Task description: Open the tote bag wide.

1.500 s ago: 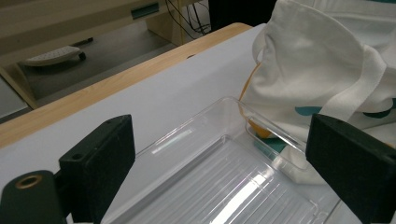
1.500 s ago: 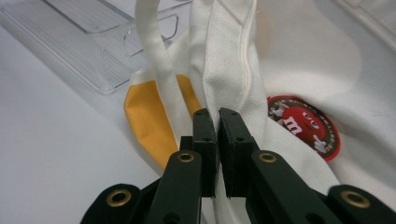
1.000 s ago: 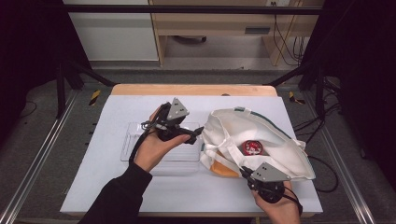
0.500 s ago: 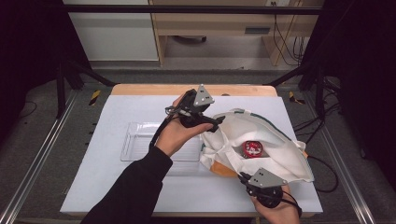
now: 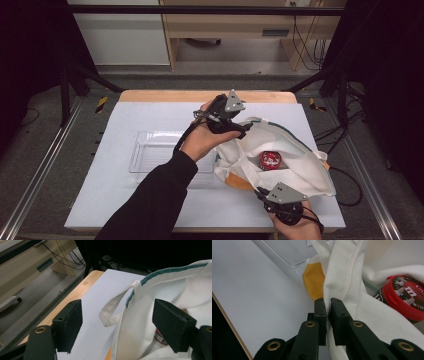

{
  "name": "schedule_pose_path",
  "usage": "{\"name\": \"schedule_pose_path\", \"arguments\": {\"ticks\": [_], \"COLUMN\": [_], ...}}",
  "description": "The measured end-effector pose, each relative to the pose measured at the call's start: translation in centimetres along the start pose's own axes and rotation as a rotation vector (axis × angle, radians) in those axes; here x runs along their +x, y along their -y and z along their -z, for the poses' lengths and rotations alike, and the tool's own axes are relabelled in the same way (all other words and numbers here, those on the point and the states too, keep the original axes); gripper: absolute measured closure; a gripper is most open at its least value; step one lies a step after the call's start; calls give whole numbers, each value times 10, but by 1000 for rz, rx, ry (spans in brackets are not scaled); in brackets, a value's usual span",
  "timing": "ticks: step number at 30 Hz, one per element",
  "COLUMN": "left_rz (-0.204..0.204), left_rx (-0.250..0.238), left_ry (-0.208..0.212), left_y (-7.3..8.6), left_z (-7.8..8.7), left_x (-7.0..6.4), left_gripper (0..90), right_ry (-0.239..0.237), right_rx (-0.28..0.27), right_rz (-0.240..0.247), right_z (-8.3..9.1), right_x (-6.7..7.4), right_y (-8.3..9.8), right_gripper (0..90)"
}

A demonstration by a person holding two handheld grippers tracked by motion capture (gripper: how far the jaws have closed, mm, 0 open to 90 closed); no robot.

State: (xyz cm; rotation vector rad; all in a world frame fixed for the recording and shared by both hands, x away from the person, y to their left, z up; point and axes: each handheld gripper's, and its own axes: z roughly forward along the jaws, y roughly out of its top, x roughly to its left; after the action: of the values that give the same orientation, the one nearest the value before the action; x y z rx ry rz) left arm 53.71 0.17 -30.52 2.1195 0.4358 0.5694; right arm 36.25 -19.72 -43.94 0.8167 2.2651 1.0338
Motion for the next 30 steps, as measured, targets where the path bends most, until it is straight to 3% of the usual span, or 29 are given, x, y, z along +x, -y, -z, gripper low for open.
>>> {"name": "schedule_pose_path", "arguments": {"ticks": [6,11,19,24,30], "left_rz": [-6,-48,-81,-81,-65], "left_rx": [7,40,80,96,119], "left_ry": [5,20,41,46,45], "left_y": [-6,-11,-11,-10,-7], "left_z": [-4,-10,-22,-26,-33], "left_x": [0,-1,-4,-4,-1], "left_gripper": [323,392,478,566,689], "right_ry": [-1,-1,-17,-22,-23], "right_rx": [-2,-3,-3,-17,-16], "right_rz": [11,14,13,25,6], "right_z": [0,0,2,5,5], "right_x": [0,1,4,6,4], "right_y": [0,0,0,1,1], "right_gripper": [839,839,842,848,855]}}
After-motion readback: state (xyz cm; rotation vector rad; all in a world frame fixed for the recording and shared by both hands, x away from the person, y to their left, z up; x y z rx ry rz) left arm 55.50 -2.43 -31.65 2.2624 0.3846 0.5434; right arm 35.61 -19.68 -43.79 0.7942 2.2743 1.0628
